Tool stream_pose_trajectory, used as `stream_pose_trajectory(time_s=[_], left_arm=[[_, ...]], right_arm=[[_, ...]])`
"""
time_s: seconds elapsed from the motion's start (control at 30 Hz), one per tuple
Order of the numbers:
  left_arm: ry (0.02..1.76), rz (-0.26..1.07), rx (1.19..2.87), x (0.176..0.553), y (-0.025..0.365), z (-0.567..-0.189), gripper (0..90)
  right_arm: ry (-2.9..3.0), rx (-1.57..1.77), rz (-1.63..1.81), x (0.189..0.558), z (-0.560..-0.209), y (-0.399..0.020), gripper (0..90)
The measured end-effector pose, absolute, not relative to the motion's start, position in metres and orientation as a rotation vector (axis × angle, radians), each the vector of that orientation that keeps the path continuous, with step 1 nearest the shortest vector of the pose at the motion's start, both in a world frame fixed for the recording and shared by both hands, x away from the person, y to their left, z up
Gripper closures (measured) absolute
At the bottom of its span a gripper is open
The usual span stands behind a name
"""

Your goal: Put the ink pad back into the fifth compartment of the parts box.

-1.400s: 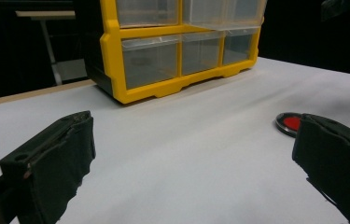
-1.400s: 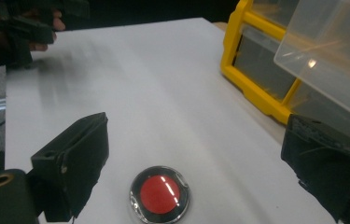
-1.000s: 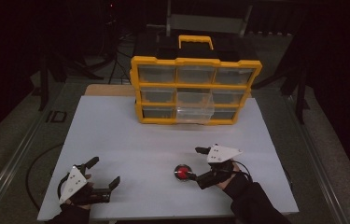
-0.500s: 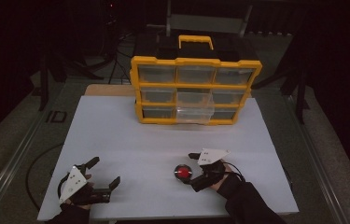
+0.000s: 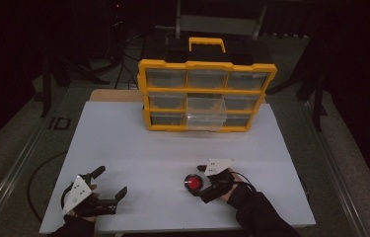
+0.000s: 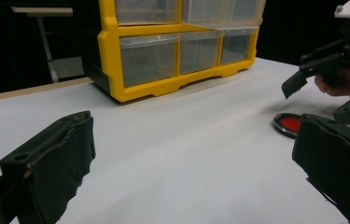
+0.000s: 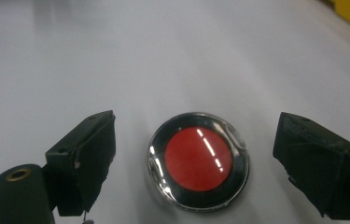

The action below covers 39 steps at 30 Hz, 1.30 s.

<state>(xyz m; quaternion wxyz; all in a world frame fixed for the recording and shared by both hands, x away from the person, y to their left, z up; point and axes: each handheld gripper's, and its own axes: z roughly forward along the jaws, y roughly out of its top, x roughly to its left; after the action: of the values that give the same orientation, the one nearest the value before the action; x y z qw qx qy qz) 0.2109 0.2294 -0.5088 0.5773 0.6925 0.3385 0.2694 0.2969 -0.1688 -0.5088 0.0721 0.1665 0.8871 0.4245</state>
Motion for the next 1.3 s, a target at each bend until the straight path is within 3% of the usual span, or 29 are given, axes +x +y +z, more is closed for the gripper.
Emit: stream_pose_trajectory(time_s=[1.3], left_arm=[[0.789, 0.629, 1.625, 0.211, 0.229, -0.509, 0.0]], right_arm=[[2.784, 0.48, 1.103, 0.309, -0.523, -0.155, 30.0]])
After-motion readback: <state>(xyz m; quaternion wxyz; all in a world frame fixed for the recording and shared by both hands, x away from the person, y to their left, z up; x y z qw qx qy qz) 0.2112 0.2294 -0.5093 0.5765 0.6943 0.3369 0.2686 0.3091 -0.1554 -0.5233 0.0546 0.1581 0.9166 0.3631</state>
